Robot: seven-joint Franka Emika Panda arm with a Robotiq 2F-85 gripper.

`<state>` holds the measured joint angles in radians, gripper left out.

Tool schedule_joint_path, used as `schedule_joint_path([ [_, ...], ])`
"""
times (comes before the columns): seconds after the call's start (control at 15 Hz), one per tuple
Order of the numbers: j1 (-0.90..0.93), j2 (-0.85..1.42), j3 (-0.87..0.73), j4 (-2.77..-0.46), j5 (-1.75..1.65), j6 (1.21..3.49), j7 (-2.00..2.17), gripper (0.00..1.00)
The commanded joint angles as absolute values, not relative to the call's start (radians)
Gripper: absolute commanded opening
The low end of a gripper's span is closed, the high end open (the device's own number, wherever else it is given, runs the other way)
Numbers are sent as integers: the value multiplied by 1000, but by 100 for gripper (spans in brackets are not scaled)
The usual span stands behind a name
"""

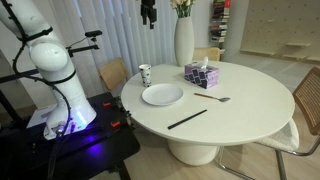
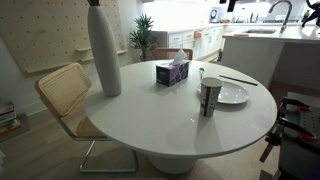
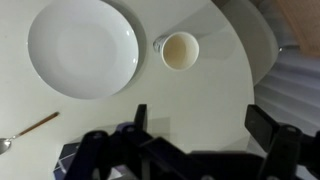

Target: Move the spoon forwards

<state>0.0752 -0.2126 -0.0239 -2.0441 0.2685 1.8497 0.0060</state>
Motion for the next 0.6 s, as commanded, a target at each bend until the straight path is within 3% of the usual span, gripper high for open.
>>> schedule_joint_path([
  [0.0, 15, -42, -49, -1869, 318, 1892, 95, 100],
  [0.53, -59, 249, -82, -1553, 322, 1967, 357, 100],
])
